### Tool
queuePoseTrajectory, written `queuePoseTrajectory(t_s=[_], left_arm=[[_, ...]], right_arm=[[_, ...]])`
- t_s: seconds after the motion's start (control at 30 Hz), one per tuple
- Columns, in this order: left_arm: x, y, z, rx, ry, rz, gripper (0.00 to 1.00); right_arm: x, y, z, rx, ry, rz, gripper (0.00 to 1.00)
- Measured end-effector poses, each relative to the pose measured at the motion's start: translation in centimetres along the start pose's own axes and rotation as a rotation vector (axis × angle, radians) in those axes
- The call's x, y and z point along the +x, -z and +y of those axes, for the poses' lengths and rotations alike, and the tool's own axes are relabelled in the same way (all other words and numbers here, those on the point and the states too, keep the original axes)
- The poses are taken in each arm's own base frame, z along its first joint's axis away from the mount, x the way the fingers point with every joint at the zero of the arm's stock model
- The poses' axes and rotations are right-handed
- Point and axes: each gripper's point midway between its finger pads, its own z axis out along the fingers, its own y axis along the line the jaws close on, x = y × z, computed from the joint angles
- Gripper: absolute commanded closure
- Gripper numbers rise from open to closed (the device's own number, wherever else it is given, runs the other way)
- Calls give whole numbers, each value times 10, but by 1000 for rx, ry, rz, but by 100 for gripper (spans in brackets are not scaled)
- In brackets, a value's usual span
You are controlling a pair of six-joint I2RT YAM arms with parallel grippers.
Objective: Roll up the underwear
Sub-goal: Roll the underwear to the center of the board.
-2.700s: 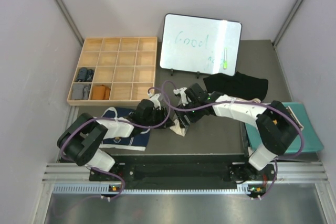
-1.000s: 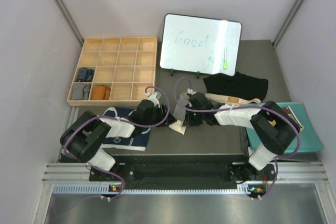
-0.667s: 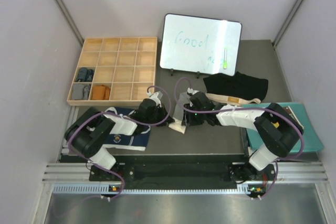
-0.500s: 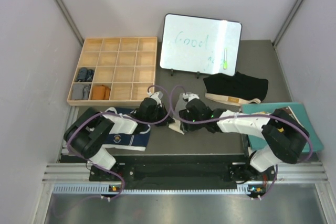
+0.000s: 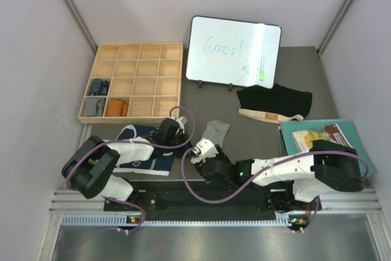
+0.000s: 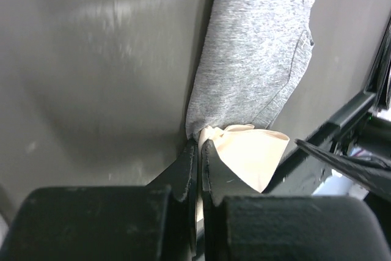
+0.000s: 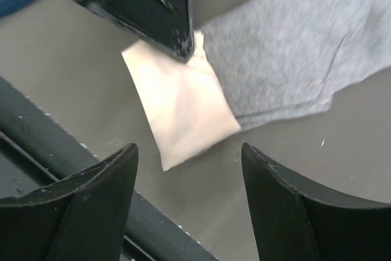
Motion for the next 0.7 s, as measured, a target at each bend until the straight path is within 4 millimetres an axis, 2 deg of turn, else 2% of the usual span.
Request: queuePoseTrajectory(t_s=[0.1,0.23,0.27,0.3,0.43,0.7], left_arm=[[8,5,2,-10,18,29,100],[14,10,6,-31,29,51,100],[15,11,6,-34,31,54,100],[16,11,7,-39,33,58,100],[20,14,8,-46,38,70,100],[22,15,9,-51,36,82,100]], right_arm=[[-5,7,12,15,74,-62,32],[-1,8,25,28,176,-89,34],[1,6,26,35,199,-87,36],[2,5,27,38,213,-87,45],[3,-1,28,56,271,-85,55],[-5,-10,41,36,323,-103,57]])
